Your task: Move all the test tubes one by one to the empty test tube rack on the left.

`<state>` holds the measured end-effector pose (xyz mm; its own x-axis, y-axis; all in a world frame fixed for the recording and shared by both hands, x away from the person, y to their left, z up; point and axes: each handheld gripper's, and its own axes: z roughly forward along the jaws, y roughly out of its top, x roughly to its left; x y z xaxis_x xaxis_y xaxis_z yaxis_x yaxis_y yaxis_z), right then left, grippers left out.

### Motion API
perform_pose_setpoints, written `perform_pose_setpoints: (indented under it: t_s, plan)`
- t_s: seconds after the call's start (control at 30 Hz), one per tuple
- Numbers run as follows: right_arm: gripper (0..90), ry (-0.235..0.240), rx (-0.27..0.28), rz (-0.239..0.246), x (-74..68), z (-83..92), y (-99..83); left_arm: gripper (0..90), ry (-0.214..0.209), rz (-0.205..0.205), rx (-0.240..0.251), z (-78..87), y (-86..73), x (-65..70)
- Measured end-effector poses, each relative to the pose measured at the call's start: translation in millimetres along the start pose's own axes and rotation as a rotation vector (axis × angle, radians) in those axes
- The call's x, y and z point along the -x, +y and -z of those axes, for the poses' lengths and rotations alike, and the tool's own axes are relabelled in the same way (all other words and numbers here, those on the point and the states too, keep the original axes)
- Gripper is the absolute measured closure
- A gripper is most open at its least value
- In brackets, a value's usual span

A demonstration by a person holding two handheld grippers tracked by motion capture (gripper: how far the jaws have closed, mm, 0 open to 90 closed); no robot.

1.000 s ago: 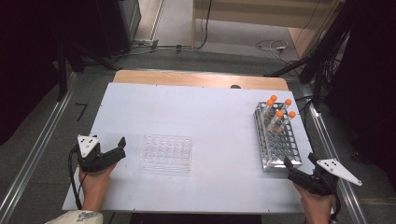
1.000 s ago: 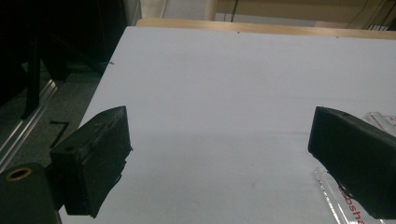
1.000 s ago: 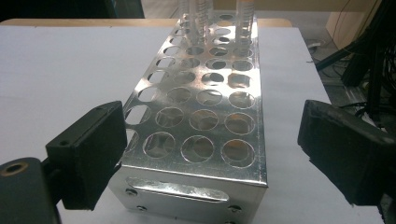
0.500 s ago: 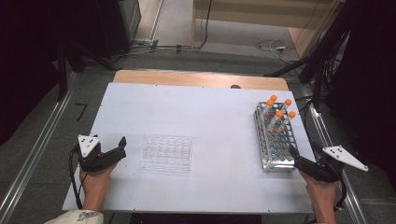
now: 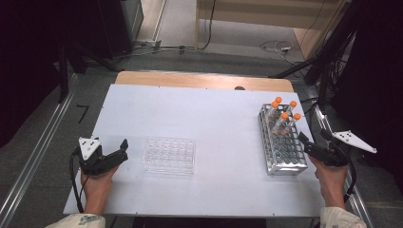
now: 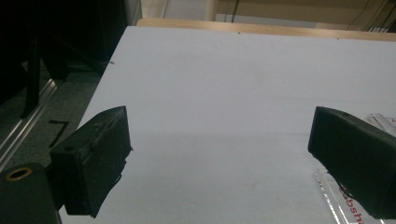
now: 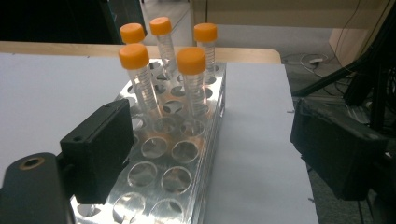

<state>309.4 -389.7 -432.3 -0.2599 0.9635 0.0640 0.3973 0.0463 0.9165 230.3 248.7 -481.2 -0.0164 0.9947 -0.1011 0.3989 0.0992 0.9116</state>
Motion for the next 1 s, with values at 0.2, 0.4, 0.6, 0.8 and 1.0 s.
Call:
perform_pose_setpoints:
  t_s: [0.2,0.4,0.6,0.8,1.0]
  plan:
    - [17.0,0.005,-0.031,-0.009,4.8,-19.8,2.6,6.6,-0.005,0.005,-0.001,-1.4,0.0,0.3]
    - [20.2,0.010,-0.050,-0.001,2.0,-29.5,6.5,6.6,-0.010,0.009,-0.002,-2.8,0.3,1.0]
    - [28.3,0.025,-0.084,0.059,3.6,-42.0,14.4,6.6,-0.010,0.007,-0.006,-3.4,0.4,1.1]
    - [32.8,0.078,-0.103,0.076,6.6,-50.6,15.7,6.6,-0.012,0.013,-0.004,-3.6,0.2,-0.1]
    - [37.0,0.108,-0.099,0.098,5.1,-56.4,14.8,6.6,-0.012,0.015,-0.006,-3.9,0.1,0.2]
